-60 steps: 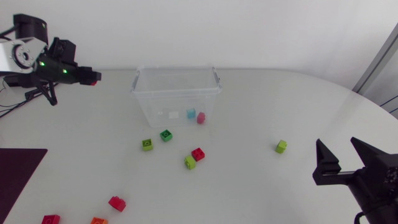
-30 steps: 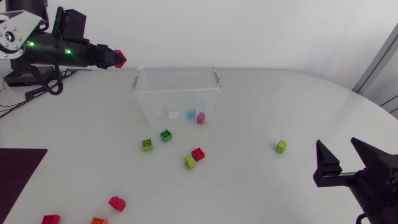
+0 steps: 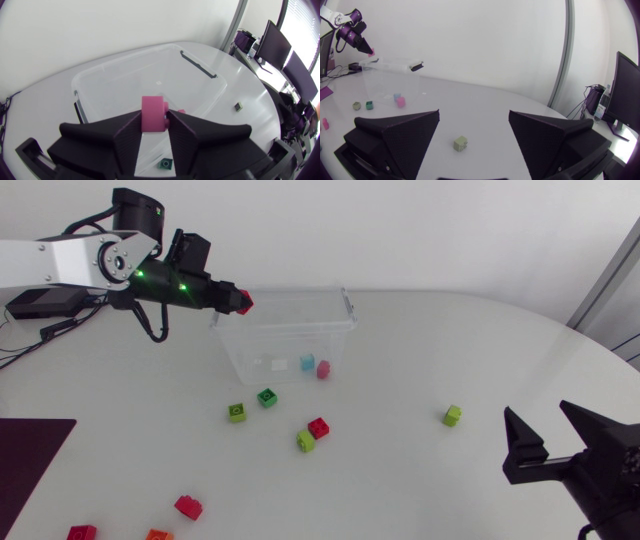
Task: Pick up the duplo bricks and place them in the container
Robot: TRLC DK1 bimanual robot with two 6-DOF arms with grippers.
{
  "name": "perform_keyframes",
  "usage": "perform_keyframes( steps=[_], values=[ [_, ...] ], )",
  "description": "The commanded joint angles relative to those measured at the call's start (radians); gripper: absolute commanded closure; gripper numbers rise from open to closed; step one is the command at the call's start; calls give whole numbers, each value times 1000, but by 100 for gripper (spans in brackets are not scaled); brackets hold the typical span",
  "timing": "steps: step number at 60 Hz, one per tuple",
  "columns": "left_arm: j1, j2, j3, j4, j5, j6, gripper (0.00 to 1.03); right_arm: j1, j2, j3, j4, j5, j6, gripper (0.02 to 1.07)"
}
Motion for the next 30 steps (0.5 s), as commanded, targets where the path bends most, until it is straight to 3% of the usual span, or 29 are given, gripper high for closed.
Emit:
perform_keyframes(
  steps=[1,10,15,30],
  values=[
    [-15,45,64,13,-11,-16,41,0,80,79,4,1,-16,7],
    [-19,53,86,-5,-34,-16,17,-32,310,199,21,-1,-10,8],
    [-19,28,84,-31,-37,-13,15,-88,462,276,27,-33,-12,8],
    [-12,-223,-57,-132,-86,72,14,-247,887,484,-6,-272,-39,8]
  ],
)
